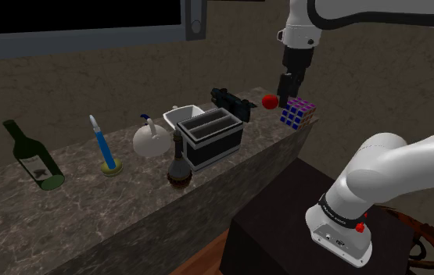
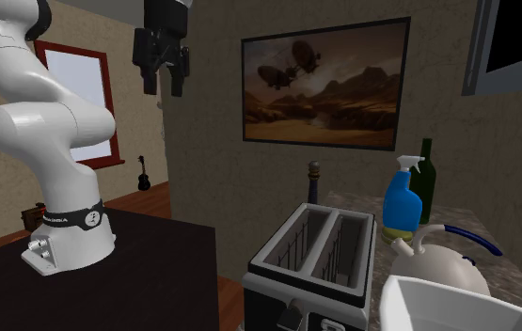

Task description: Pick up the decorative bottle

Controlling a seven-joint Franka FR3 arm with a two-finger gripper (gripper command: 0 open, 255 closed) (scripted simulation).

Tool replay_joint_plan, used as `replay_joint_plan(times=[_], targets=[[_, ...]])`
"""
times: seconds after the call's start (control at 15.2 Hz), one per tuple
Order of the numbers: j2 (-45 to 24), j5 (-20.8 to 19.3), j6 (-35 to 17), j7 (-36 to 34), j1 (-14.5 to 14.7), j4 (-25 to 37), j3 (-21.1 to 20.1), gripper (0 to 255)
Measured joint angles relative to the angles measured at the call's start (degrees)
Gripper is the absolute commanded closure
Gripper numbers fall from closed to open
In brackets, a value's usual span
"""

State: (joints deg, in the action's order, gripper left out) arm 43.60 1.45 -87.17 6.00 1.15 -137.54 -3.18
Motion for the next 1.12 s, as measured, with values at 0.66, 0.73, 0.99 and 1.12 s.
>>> replay_joint_plan(times=[0.66, 0.73, 0.99, 1.12], targets=[[-13.53, 3.15, -11.43, -7.03, 1.4, 3.38, -6.35, 0], [-15.29, 3.5, -12.91, -8.26, 1.7, 3.84, -7.4, 0], [-22.77, 3.54, -17.38, -12.11, 2.15, 7.54, -10.39, 0], [-26.66, 3.12, -19.62, -14.0, 2.31, 9.48, -11.71, 0]])
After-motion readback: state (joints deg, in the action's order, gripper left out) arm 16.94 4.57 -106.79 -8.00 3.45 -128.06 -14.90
